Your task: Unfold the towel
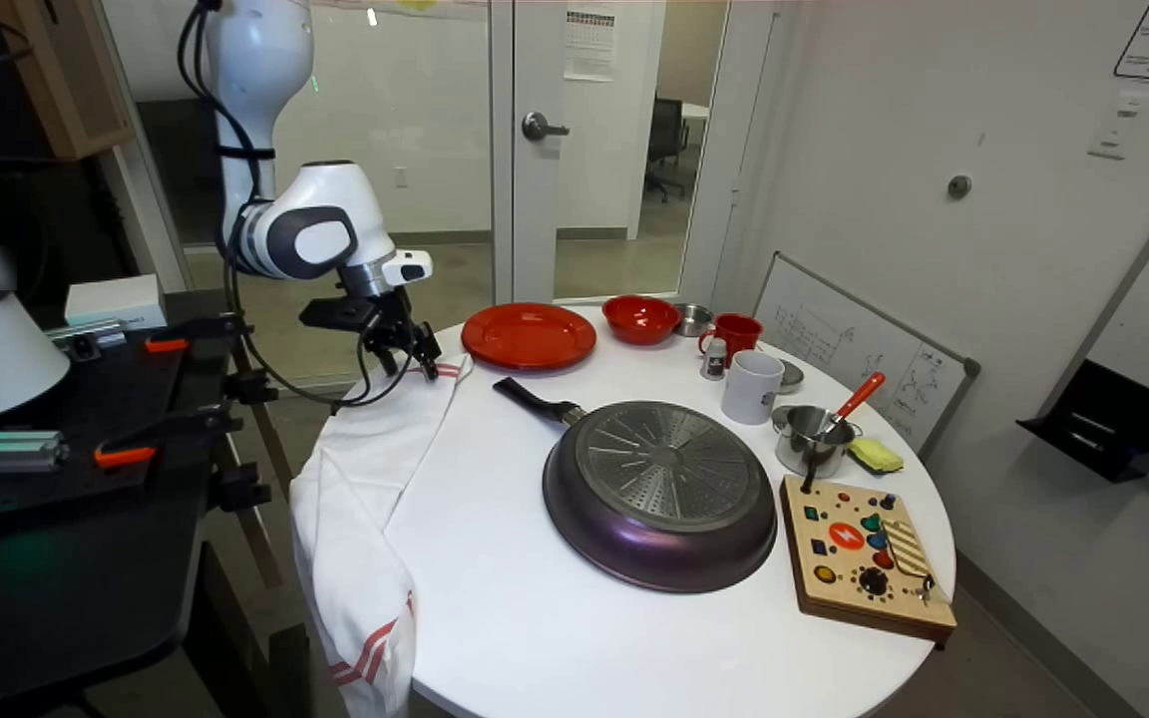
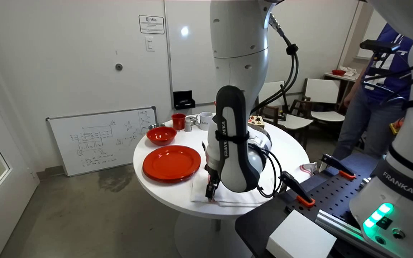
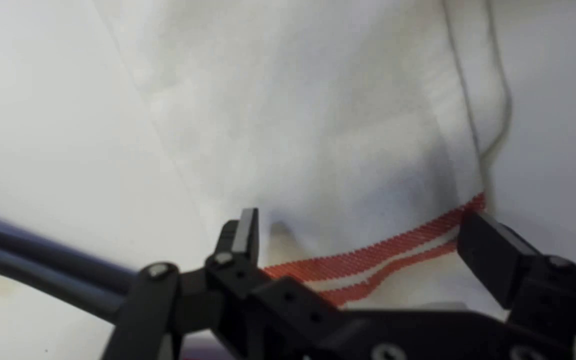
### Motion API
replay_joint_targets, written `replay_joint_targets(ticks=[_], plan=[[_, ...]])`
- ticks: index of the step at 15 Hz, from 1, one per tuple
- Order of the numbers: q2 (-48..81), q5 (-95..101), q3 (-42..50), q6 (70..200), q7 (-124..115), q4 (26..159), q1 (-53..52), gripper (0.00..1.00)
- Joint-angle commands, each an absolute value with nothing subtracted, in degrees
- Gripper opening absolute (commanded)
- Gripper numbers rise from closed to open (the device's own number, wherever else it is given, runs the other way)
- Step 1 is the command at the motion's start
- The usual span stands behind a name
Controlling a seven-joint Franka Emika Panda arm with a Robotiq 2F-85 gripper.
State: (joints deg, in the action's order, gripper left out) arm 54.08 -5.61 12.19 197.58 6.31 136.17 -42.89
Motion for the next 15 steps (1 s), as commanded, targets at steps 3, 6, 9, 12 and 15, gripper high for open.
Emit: replay_joint_targets(ticks=[3, 6, 9, 12, 15], plan=[[56.5, -6.8, 11.5, 193.7, 3.2, 132.4, -37.5, 0.74], [56.4, -6.5, 10.5, 191.3, 1.9, 131.2, -34.2, 0.59], [56.6, -6.4, 10.1, 190.0, 1.0, 130.5, -32.6, 0.37], [55.4, -6.7, 10.9, 190.5, 0.5, 131.5, -34.3, 0.15], [53.4, -7.1, 11.6, 193.7, 0.6, 133.3, -38.5, 0.01]])
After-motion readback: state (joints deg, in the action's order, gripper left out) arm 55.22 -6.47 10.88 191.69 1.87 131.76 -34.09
